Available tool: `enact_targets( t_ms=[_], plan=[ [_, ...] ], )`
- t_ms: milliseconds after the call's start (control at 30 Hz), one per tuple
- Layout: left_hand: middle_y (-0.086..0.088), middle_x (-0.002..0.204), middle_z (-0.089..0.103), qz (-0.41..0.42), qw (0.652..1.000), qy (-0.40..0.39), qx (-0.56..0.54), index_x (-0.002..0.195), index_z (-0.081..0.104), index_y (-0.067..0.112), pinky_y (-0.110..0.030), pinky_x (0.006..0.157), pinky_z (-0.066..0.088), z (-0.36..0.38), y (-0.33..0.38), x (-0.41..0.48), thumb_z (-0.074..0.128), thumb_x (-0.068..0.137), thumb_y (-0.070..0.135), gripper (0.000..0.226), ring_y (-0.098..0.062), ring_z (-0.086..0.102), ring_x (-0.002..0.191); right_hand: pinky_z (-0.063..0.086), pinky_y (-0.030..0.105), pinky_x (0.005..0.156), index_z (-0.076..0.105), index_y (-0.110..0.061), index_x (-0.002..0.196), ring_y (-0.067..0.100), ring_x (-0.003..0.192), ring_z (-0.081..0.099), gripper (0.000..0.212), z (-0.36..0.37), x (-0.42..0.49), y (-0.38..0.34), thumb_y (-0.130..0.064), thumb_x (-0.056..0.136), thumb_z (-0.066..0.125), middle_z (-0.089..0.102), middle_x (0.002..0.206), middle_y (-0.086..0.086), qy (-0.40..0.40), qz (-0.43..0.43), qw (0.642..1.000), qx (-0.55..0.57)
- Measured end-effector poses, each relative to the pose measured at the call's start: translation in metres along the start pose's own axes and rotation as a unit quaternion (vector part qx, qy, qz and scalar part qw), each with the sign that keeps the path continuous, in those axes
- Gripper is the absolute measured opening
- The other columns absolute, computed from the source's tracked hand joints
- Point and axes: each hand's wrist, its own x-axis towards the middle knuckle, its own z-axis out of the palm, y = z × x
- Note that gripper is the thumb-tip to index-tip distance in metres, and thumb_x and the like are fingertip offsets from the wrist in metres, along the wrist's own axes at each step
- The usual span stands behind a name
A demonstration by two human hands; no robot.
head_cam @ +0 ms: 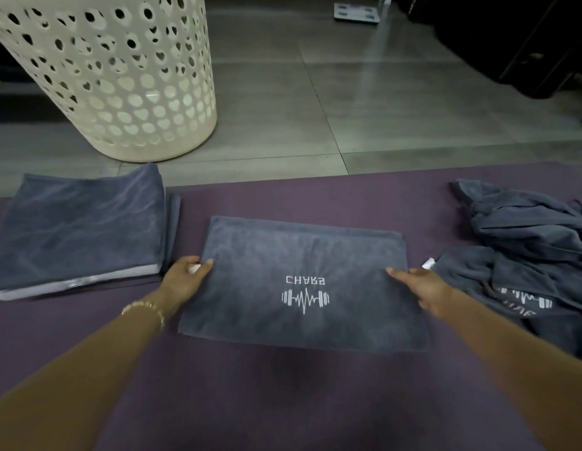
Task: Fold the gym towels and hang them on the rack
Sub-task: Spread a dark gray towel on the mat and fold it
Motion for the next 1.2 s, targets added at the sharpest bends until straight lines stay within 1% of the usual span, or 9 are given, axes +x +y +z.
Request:
enact_targets(
  t_ms=[167, 233, 333, 433, 600, 733, 900, 1033, 1200],
  plan=[
    [-0.014, 0.103, 0.064, 0.036, 0.997, 0.072, 0.008, 0.113, 0.057, 0.003, -0.033, 0.086, 0.044, 0.003, 0.001, -0.012, 0.07, 0.085, 0.025, 0.038, -0.029, 0.06, 0.096, 0.04, 0.025, 0.061, 0.064, -0.006, 0.088, 0.017, 0.073, 0.053, 0.025, 0.009, 0.005, 0.015, -0.031, 0.089, 0.066, 0.06, 0.085, 0.006, 0.117, -0.077, 0.99, -0.035],
    [-0.01, 0.098, 0.061, 0.04, 0.996, 0.062, 0.054, 0.107, 0.058, 0.004, -0.029, 0.082, 0.042, 0.002, 0.008, -0.012, 0.069, 0.086, 0.026, 0.032, -0.024, 0.056, 0.091, 0.039, 0.027, 0.072, 0.064, -0.006, 0.088, 0.02, 0.081, 0.053, 0.023, 0.012, 0.008, 0.013, -0.029, 0.089, 0.065, 0.06, 0.085, 0.006, 0.14, -0.087, 0.986, -0.017],
    [-0.005, 0.085, 0.061, 0.02, 0.997, 0.011, 0.074, 0.09, 0.058, 0.006, -0.025, 0.068, 0.042, 0.001, 0.019, -0.006, 0.069, 0.085, 0.032, 0.029, -0.023, 0.058, 0.085, 0.041, 0.026, 0.068, 0.061, -0.007, 0.083, 0.019, 0.073, 0.052, 0.021, 0.016, 0.009, 0.012, -0.026, 0.09, 0.065, 0.057, 0.075, 0.002, 0.139, -0.113, 0.984, 0.013],
    [-0.004, 0.087, 0.067, 0.015, 1.0, -0.024, 0.004, 0.09, 0.066, 0.006, -0.02, 0.06, 0.045, 0.0, 0.029, -0.002, 0.068, 0.086, 0.034, 0.029, -0.019, 0.063, 0.081, 0.043, 0.017, 0.059, 0.055, -0.009, 0.086, 0.013, 0.07, 0.052, 0.018, 0.018, 0.009, 0.014, -0.024, 0.092, 0.062, 0.056, 0.077, -0.001, 0.132, -0.142, 0.981, 0.028],
    [-0.004, 0.099, 0.068, -0.014, 0.989, -0.052, -0.14, 0.106, 0.065, 0.011, -0.026, 0.074, 0.05, 0.012, 0.033, -0.007, 0.057, 0.094, 0.034, 0.027, -0.018, 0.064, 0.087, 0.046, 0.016, 0.059, 0.056, -0.013, 0.101, 0.012, 0.078, 0.06, 0.013, 0.018, 0.008, 0.016, -0.025, 0.096, 0.056, 0.063, 0.087, -0.002, 0.12, -0.174, 0.977, 0.022],
    [-0.001, 0.094, 0.068, 0.063, 0.983, 0.036, -0.171, 0.107, 0.066, 0.01, -0.017, 0.069, 0.05, 0.014, 0.029, -0.009, 0.049, 0.098, 0.029, 0.027, -0.014, 0.064, 0.086, 0.048, 0.009, 0.057, 0.062, -0.015, 0.096, 0.006, 0.068, 0.062, 0.013, 0.016, 0.005, 0.012, -0.024, 0.097, 0.053, 0.065, 0.078, -0.001, 0.124, -0.218, 0.967, 0.031],
    [0.002, 0.089, 0.067, 0.154, 0.966, 0.082, -0.192, 0.101, 0.065, 0.014, -0.013, 0.066, 0.052, 0.011, 0.038, -0.01, 0.047, 0.1, 0.024, 0.02, -0.004, 0.064, 0.078, 0.051, 0.02, 0.066, 0.06, -0.024, 0.085, 0.008, 0.069, 0.061, 0.015, 0.009, 0.007, 0.01, -0.025, 0.097, 0.052, 0.065, 0.08, 0.004, 0.16, -0.266, 0.95, 0.039],
    [0.001, 0.085, 0.064, 0.158, 0.966, 0.103, -0.177, 0.097, 0.063, 0.014, -0.019, 0.069, 0.051, 0.011, 0.049, 0.004, 0.047, 0.1, 0.024, 0.019, -0.008, 0.059, 0.078, 0.047, 0.008, 0.057, 0.06, -0.014, 0.093, 0.007, 0.067, 0.059, 0.012, 0.009, 0.019, -0.003, -0.023, 0.097, 0.053, 0.063, 0.077, -0.001, 0.175, -0.259, 0.949, 0.046],
    [-0.002, 0.093, 0.064, 0.063, 0.991, 0.03, -0.114, 0.1, 0.063, 0.013, -0.028, 0.076, 0.046, 0.018, 0.034, 0.01, 0.057, 0.094, 0.031, 0.02, -0.019, 0.059, 0.089, 0.044, 0.016, 0.073, 0.057, -0.01, 0.114, 0.014, 0.091, 0.058, 0.029, 0.013, 0.039, -0.003, -0.027, 0.091, 0.063, 0.062, 0.104, 0.001, 0.133, -0.128, 0.98, 0.066]
  ],
)
